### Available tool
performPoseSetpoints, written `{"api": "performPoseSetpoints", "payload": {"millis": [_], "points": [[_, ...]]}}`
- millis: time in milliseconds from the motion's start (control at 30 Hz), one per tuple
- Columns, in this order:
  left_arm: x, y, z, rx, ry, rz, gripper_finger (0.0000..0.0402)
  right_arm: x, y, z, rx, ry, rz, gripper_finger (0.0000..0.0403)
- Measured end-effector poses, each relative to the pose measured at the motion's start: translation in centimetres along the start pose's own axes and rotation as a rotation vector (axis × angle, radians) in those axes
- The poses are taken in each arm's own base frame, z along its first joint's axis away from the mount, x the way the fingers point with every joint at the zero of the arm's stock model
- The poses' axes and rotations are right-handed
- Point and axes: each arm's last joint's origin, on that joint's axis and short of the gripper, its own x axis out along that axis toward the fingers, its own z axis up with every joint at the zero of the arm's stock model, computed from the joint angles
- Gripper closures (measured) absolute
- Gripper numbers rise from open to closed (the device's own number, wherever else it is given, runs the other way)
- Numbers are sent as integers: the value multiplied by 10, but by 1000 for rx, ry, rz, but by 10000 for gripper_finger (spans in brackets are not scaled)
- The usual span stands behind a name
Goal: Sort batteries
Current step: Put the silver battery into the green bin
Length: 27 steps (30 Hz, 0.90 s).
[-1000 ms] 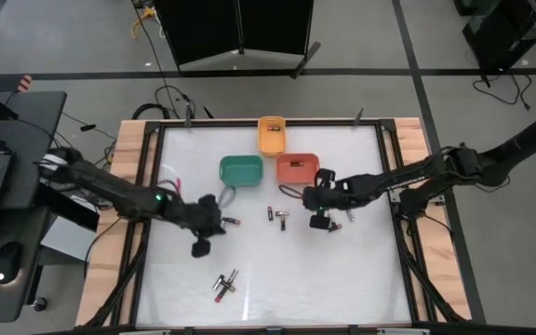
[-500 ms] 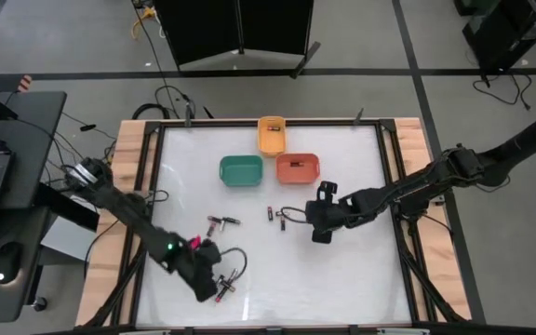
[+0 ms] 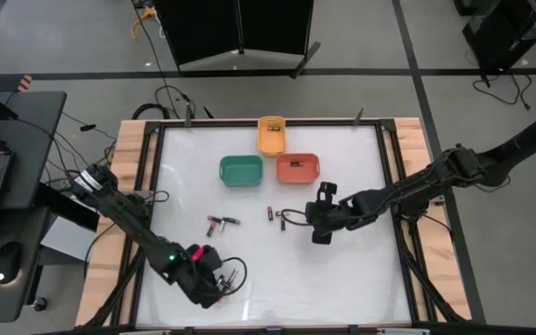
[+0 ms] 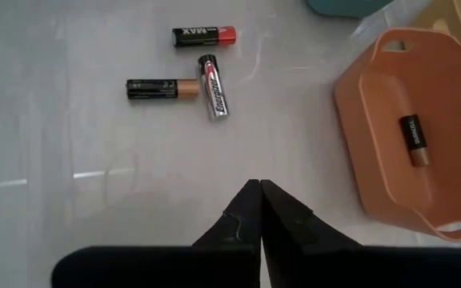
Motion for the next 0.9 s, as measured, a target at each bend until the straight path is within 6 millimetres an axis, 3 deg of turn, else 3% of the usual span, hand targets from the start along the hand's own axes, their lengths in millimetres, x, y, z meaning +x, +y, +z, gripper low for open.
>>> {"api": "performPoseSetpoints", "payload": {"millis": [300,500,667,900], "points": [[21,-2,-5,-4,43,11,202,0,0,0,0,-1,4,387],[23,-2,-6,-1,51,23,191,0,0,0,-7,-2,4,389],[23,0,-7,-1,61,44,203,0,0,1,-7,-2,4,382],[23,3,-7,3,68,73,255,0,0,1,-10,-2,4,391]]}}
